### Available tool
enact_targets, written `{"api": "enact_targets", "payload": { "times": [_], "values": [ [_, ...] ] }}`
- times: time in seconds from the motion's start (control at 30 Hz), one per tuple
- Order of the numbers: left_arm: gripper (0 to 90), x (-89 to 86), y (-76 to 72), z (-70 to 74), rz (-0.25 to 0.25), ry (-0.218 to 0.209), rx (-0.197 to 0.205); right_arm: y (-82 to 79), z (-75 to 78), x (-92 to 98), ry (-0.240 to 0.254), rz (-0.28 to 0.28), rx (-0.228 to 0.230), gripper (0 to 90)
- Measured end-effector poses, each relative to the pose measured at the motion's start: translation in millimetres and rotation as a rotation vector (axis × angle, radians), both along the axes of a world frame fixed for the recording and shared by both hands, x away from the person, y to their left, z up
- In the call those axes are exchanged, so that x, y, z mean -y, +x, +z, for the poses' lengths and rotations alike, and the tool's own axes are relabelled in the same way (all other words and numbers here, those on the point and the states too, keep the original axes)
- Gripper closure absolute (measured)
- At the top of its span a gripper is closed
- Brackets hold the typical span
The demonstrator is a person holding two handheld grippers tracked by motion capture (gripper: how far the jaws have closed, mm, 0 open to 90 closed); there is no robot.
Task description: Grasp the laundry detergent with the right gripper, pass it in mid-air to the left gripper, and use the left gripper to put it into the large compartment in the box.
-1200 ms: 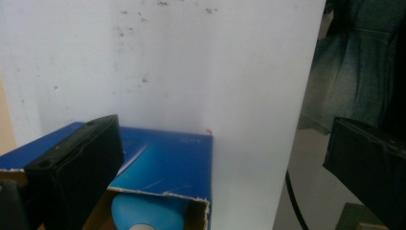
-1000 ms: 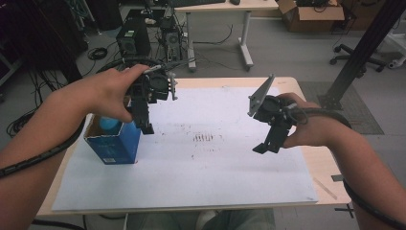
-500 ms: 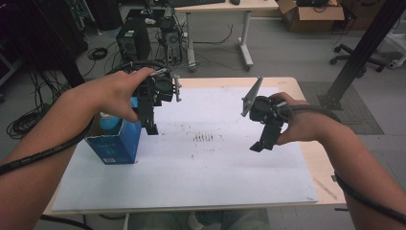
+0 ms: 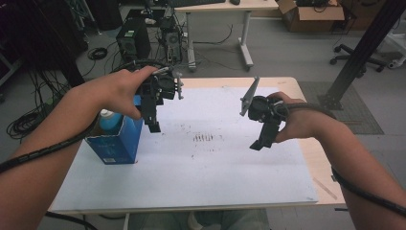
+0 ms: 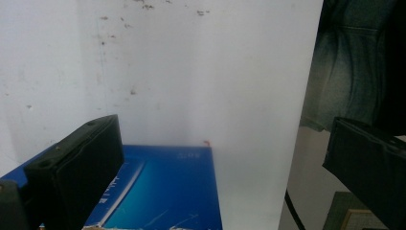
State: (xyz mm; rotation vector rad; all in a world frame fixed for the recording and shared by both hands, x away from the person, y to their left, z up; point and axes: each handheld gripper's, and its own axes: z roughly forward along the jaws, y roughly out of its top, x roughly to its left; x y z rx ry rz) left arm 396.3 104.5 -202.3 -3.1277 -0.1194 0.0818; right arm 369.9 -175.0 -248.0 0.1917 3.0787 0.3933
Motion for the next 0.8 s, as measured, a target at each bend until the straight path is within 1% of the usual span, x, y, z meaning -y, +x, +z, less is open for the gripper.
{"api": "enact_targets", "payload": {
  "times": [0.1,0.33,0.37,0.63,0.7,0.73,0.8],
  "values": [
    [0.1,-0.9,0.8,-2.3,0.0,0.005,-0.004,1.2,-0.6,-1.6,-0.01,-0.001,-0.005,0.2],
    [0.1,-1.0,1.0,-4.7,-0.005,0.007,-0.01,1.8,-3.1,-8.1,-0.079,0.005,-0.005,0.2],
    [0.1,-0.9,1.1,-4.6,-0.006,0.006,-0.01,2.2,-3.1,-8.3,-0.082,0.009,-0.003,0.3],
    [0.2,-3.7,2.8,-7.3,0.0,-0.002,-0.01,3.4,-3.4,-8.7,-0.085,0.006,-0.002,0.2],
    [0.1,-3.5,3.4,-7.3,-0.003,-0.014,-0.011,3.3,-2.2,-8.8,-0.076,0.003,-0.004,0.3],
    [0.1,-3.2,4.0,-6.5,-0.004,-0.017,-0.011,4.2,-2.0,-8.7,-0.063,0.014,-0.001,0.2],
    [0.1,-2.3,4.8,-5.4,-0.002,-0.023,0.002,4.9,-1.5,-8.3,-0.053,0.015,0.002,0.3]
  ]
}}
